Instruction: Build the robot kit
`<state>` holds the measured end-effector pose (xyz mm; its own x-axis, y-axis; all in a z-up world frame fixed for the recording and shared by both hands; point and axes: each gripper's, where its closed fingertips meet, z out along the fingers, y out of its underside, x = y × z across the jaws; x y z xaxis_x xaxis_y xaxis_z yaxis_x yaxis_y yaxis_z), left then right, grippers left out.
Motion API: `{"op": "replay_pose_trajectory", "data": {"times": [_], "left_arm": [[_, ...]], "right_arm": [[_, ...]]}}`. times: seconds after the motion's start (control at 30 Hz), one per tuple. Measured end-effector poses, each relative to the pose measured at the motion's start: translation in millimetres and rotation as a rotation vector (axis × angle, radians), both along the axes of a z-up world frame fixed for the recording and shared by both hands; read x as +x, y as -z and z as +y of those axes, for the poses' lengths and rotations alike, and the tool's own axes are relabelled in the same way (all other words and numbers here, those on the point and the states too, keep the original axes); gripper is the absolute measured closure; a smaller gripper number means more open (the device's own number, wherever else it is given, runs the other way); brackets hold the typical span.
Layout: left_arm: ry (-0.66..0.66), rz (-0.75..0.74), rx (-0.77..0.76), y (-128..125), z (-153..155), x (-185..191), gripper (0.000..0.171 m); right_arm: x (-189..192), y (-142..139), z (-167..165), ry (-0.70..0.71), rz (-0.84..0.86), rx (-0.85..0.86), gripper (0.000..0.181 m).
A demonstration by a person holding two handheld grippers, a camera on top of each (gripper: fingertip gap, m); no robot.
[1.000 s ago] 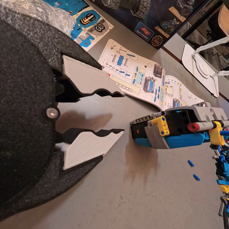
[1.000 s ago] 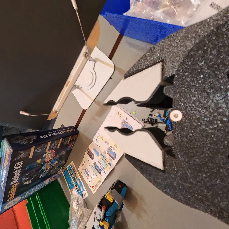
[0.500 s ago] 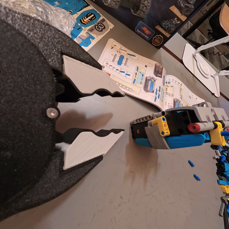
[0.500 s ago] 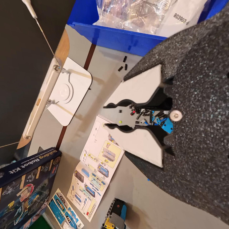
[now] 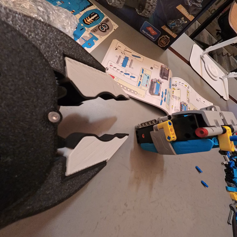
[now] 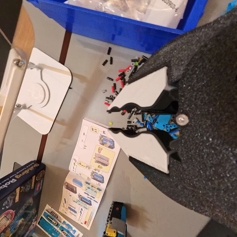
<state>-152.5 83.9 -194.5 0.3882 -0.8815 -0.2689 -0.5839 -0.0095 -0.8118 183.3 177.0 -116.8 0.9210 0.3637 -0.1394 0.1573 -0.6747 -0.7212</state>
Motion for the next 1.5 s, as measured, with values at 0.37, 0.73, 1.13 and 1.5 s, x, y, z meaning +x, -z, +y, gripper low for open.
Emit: {"op": "replay_pose_trajectory", "data": {"times": [0.37,0.73,1.13,1.5], "left_arm": [[-0.003,-0.002,0.018,-1.4,-0.2,-0.7,0.121],[-0.010,-0.005,0.023,-2.2,0.5,-1.2,0.121],[-0.003,0.006,0.036,-1.3,-1.0,-0.6,0.121],[-0.002,0.006,0.032,-1.0,-0.9,-0.5,0.121]], "right_arm": [[35.3,18.0,-82.3,0.324,-0.068,-0.133,0.154],[28.8,73.7,-115.6,0.323,-0.090,-0.077,0.159],[33.0,88.4,-122.5,0.363,-0.135,-0.094,0.159],[35.7,91.8,-120.3,0.359,-0.172,-0.092,0.160]]}}
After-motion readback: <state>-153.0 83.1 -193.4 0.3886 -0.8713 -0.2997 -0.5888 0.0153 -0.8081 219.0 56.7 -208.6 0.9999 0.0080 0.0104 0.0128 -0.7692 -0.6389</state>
